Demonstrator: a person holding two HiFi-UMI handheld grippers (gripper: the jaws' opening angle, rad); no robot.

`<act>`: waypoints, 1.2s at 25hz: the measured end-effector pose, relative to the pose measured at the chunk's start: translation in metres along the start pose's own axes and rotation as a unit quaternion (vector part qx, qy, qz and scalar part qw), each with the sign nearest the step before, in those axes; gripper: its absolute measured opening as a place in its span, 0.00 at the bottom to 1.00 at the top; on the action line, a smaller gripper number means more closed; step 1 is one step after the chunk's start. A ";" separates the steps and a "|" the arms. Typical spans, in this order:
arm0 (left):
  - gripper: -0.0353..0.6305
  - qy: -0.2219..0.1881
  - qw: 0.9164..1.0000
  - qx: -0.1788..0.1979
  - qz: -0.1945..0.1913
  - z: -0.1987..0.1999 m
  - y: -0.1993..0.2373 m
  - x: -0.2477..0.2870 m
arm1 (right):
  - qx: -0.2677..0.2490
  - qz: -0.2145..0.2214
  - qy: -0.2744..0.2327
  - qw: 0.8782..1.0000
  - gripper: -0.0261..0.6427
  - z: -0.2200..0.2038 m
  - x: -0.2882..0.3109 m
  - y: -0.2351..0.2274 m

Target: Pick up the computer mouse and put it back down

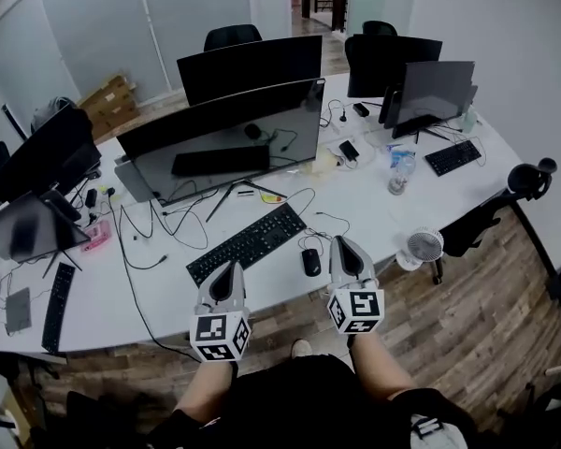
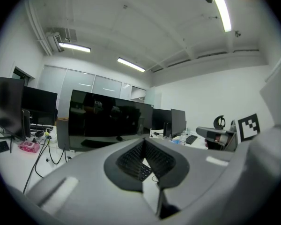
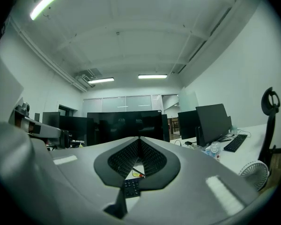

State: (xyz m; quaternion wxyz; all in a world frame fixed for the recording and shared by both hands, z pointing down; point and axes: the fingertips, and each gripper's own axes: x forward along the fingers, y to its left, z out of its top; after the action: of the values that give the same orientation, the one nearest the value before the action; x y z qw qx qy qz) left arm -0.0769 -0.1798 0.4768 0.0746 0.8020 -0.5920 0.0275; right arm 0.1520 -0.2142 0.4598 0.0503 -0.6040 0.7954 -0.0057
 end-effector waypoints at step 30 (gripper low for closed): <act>0.13 0.045 0.998 -0.033 0.032 -0.014 0.064 0.092 | -0.038 -0.013 0.220 0.975 0.49 -0.189 0.113 -0.015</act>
State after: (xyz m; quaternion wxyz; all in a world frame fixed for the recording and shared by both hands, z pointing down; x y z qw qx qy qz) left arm -0.1103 -0.2827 0.5083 0.1268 0.7778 -0.6139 0.0458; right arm 0.1201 -0.3368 0.6404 -0.1494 -0.5994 0.7788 -0.1088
